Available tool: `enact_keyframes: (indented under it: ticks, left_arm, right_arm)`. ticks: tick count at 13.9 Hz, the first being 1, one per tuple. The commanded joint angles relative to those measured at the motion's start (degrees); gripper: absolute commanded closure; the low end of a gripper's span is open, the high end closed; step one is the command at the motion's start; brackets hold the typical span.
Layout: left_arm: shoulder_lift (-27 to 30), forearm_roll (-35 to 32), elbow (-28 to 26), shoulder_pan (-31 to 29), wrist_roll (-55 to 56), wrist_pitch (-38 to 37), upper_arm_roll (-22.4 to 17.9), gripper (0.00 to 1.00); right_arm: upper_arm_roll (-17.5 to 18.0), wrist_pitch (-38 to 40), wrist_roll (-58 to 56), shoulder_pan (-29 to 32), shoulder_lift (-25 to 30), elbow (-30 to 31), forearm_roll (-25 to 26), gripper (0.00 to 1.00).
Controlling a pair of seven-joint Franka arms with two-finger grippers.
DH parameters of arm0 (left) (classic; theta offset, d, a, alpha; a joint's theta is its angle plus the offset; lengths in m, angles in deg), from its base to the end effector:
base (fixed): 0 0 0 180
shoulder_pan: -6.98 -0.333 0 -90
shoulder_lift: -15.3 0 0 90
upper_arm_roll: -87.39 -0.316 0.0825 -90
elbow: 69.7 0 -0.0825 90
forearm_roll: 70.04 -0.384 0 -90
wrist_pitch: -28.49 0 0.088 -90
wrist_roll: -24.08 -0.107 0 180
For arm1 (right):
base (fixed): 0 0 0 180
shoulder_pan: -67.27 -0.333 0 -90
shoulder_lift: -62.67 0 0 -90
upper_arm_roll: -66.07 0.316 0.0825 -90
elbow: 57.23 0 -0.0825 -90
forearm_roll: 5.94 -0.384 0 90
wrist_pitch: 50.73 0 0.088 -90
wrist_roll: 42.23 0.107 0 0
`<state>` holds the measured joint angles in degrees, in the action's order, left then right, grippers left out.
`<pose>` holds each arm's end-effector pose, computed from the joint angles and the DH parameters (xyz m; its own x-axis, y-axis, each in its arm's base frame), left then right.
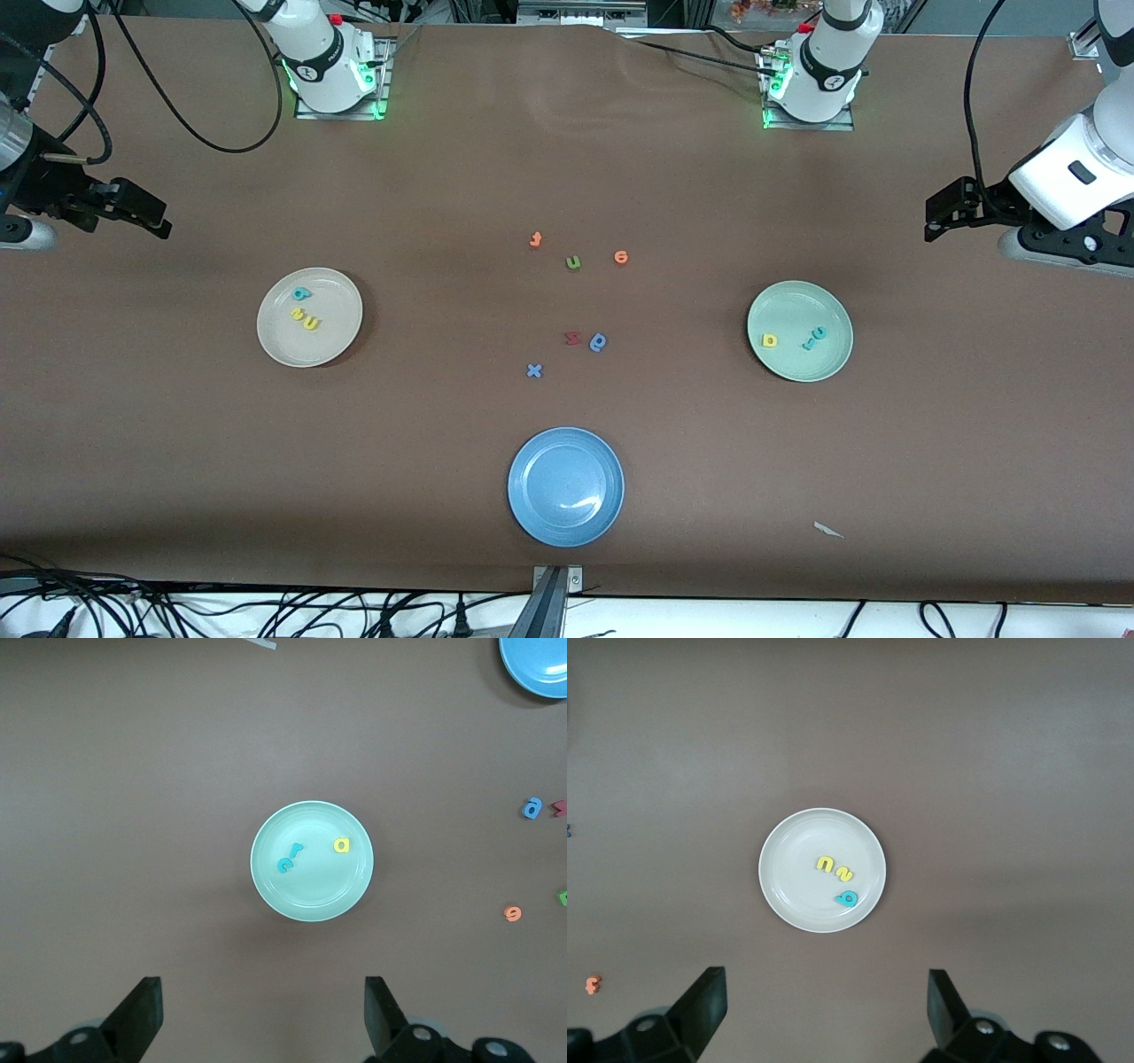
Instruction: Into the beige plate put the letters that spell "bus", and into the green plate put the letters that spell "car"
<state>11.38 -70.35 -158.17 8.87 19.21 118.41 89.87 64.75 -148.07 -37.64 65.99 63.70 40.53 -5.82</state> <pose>0.5727 -0.0423 0.5984 0.9861 -0.1605 -0.0431 -0.1606 -0.9870 0.0012 0.5570 -0.0007 0.5813 0.9967 -0.0805 0.0107 -0.0805 -0.9968 0.0008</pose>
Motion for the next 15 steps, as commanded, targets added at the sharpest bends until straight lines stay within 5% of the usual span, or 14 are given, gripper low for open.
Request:
enact_keyframes:
  ticks: [1, 15]
  left_arm:
    - [0.32, 0.22, 0.66, 0.04, -0.50, -0.89, 0.07, 0.00]
    - [0.32, 0.22, 0.66, 0.13, 0.03, -0.89, 0.15, 0.00]
  right_arm:
    - [0.18, 1.45, -0.99, 0.31, -1.64, -2.65, -1.34, 0.00]
    - [0.18, 1.72, -0.73, 0.22, -2.09, -3.45, -1.09, 0.00]
